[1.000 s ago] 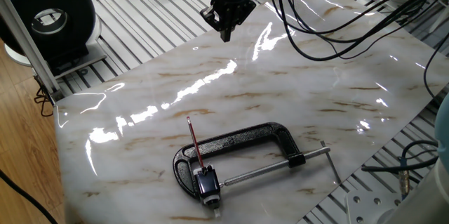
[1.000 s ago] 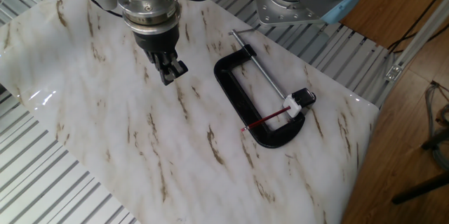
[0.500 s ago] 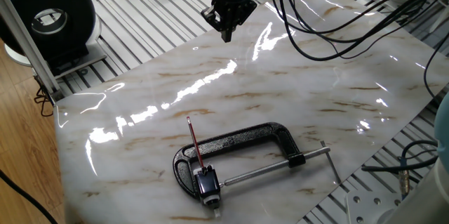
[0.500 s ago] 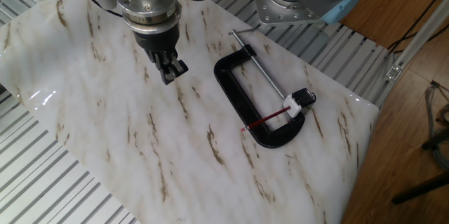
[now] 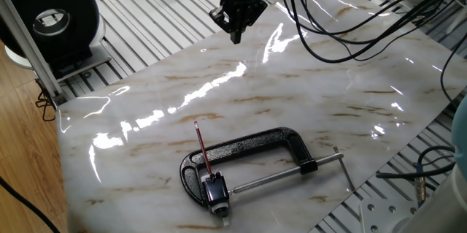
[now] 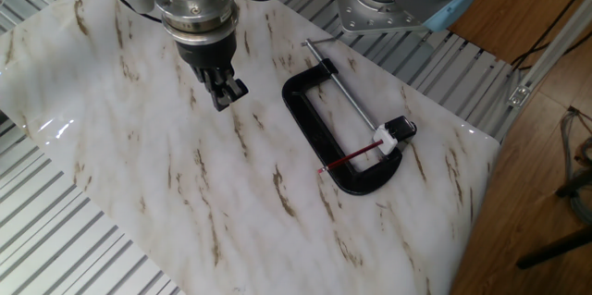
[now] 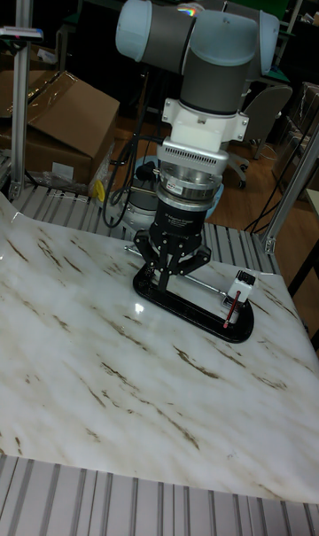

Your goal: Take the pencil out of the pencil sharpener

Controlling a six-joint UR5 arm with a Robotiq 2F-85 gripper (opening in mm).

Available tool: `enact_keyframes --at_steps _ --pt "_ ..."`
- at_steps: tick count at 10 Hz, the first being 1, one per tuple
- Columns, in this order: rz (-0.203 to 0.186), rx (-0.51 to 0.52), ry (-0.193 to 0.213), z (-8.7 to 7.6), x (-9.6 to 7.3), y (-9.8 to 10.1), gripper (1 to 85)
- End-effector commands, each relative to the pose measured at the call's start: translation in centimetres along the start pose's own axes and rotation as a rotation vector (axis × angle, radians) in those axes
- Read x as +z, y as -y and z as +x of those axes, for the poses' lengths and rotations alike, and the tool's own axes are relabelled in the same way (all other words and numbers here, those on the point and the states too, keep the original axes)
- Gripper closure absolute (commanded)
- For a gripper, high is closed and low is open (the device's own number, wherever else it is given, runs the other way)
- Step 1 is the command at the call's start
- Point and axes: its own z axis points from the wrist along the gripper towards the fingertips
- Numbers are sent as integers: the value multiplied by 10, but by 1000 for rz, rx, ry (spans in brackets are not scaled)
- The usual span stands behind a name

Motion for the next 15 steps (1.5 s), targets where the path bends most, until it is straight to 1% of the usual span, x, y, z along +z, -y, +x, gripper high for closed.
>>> enact_keyframes --at_steps 1,4,5,6,7,8,10,11,13,14,15 --pt "-24 -9 8 -2 -1 -6 847" --pt "-38 12 6 -2 -1 -9 847" --pt "-52 24 9 -3 -2 -13 847" --pt "-59 29 11 -3 -2 -15 847" --pt "-63 24 22 -6 -2 -16 847" --pt "-73 -7 18 -5 -2 -18 847" --pt "-60 -22 33 -9 -2 -15 847" --pt "-57 -31 50 -13 -2 -14 847" --pt "-38 -34 33 -9 -2 -10 847" --pt "-36 -34 32 -8 -2 -9 847" --pt "-46 -35 33 -9 -2 -12 847"
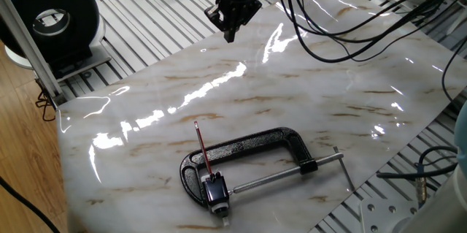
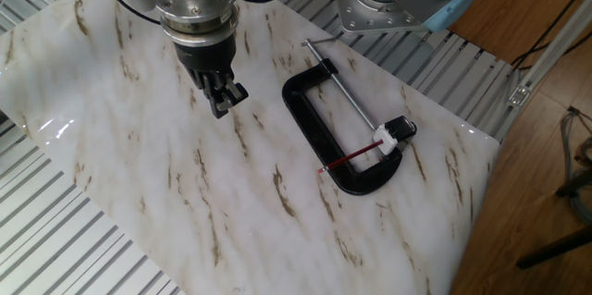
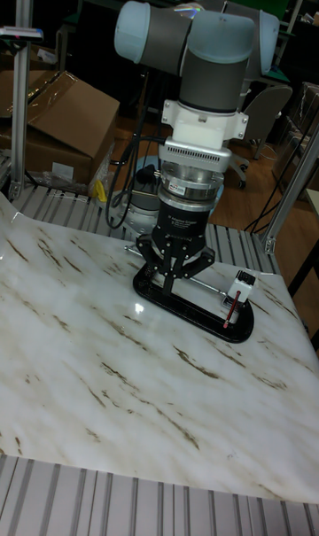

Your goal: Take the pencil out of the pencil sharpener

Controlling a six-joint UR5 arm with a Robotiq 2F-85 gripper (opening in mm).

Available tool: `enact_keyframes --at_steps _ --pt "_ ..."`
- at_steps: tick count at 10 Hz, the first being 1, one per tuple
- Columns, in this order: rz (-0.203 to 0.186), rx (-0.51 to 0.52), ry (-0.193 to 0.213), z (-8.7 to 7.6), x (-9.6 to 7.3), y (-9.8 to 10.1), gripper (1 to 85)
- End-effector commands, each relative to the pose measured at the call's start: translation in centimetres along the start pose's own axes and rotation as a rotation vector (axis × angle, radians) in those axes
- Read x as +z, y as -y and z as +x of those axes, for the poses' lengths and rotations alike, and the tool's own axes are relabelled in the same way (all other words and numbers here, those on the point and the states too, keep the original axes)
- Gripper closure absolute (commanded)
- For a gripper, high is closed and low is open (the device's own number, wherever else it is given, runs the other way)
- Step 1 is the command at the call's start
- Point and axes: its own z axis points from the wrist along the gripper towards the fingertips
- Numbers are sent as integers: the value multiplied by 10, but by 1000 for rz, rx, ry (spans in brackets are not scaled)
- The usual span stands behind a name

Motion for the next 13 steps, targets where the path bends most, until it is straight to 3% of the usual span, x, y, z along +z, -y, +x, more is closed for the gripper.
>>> enact_keyframes --at_steps 1,3,9,11,13 --pt "-5 -7 -2 0 -1 -1 847" --pt "15 -25 -5 1 -1 5 847" --pt "3 -42 2 -1 -1 1 847" --pt "-19 -35 6 -2 -1 -4 847" --pt "-39 -26 14 0 10 -29 847"
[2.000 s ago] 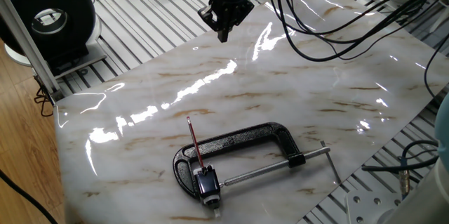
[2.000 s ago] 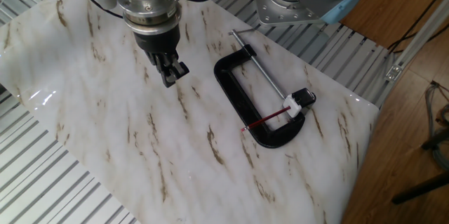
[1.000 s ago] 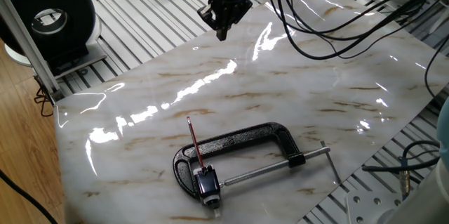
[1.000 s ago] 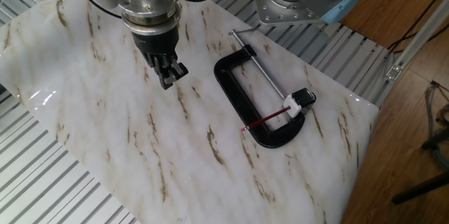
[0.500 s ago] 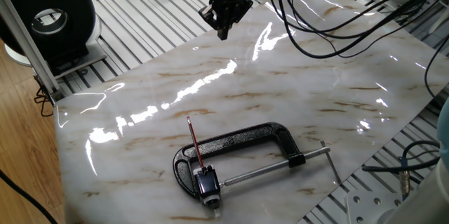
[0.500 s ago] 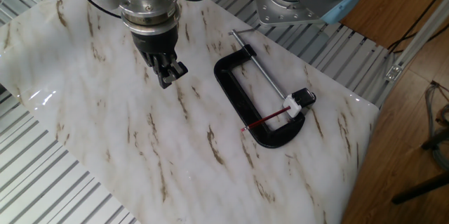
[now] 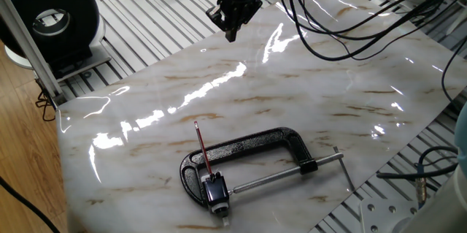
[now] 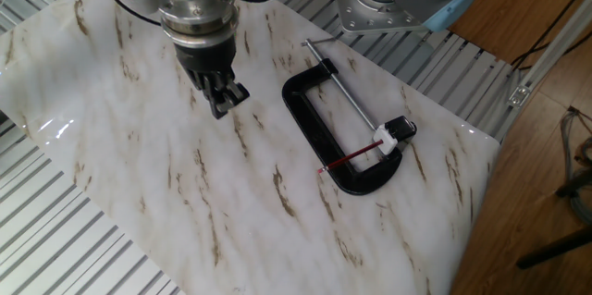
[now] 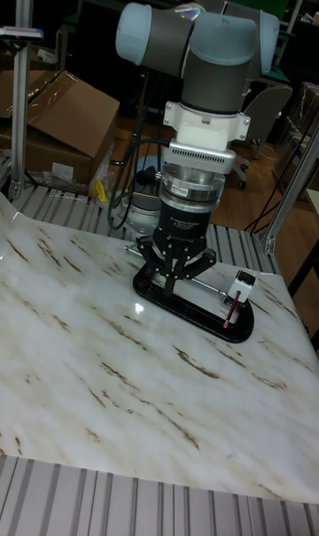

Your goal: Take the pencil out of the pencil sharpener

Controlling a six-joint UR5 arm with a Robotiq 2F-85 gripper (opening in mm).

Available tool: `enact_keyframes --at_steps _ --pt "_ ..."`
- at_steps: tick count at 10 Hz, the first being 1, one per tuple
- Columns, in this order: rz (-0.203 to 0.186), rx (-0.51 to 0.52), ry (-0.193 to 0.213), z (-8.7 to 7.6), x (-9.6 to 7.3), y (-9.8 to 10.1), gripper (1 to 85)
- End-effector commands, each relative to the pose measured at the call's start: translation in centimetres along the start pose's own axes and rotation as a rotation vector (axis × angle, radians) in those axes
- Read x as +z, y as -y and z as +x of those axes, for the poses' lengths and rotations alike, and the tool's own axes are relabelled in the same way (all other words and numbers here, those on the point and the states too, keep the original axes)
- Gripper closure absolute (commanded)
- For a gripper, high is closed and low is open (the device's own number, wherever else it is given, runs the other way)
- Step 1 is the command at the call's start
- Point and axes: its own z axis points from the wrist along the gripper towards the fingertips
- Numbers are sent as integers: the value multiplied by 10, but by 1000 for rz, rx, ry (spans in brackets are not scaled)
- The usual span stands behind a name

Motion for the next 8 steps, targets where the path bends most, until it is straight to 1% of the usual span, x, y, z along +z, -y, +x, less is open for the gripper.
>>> enact_keyframes --at_steps 1,4,5,6,7,8 --pt "-40 16 13 2 14 -35 847" --pt "-46 24 25 6 34 -67 847" --pt "-45 26 34 7 40 -72 847" --pt "-34 20 39 7 42 -71 847" --pt "-10 13 30 9 40 -65 847" --pt "27 20 12 14 40 -55 847"
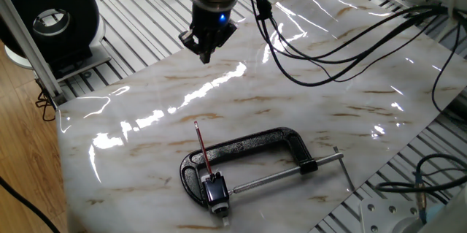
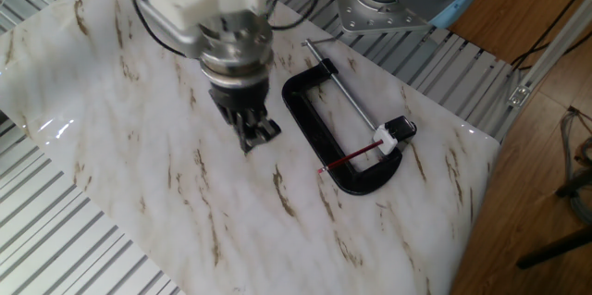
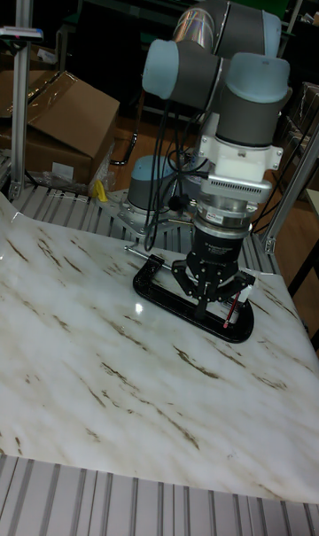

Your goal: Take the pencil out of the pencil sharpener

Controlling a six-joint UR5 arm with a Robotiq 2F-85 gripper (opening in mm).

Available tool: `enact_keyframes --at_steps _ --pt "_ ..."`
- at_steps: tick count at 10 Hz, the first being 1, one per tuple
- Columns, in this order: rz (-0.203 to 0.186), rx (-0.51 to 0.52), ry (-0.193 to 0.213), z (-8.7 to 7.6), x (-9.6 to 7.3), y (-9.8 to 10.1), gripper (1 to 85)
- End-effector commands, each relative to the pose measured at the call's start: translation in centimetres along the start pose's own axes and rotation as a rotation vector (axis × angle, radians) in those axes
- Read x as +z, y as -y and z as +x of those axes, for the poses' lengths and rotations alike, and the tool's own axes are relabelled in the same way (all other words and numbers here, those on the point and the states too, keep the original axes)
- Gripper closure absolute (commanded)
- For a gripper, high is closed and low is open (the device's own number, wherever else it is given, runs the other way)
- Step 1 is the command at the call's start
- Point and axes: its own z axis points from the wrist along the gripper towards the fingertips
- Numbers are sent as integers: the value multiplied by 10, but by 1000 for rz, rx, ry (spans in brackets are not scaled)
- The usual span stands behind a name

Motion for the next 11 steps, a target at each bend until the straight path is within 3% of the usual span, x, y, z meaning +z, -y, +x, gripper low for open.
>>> enact_keyframes --at_steps 1,4,5,6,7,8,9,11 --pt "51 0 -18 8 3 6 847" --pt "-23 -40 -85 25 3 -12 847" --pt "-80 -37 -96 28 2 -27 847" --pt "-169 -50 -124 36 -2 -49 723" --pt "-138 -114 -149 43 12 -49 630" --pt "-115 -79 -121 35 33 -65 613" --pt "-133 -51 -84 28 47 -85 613" --pt "-101 -11 -96 33 50 -87 580"
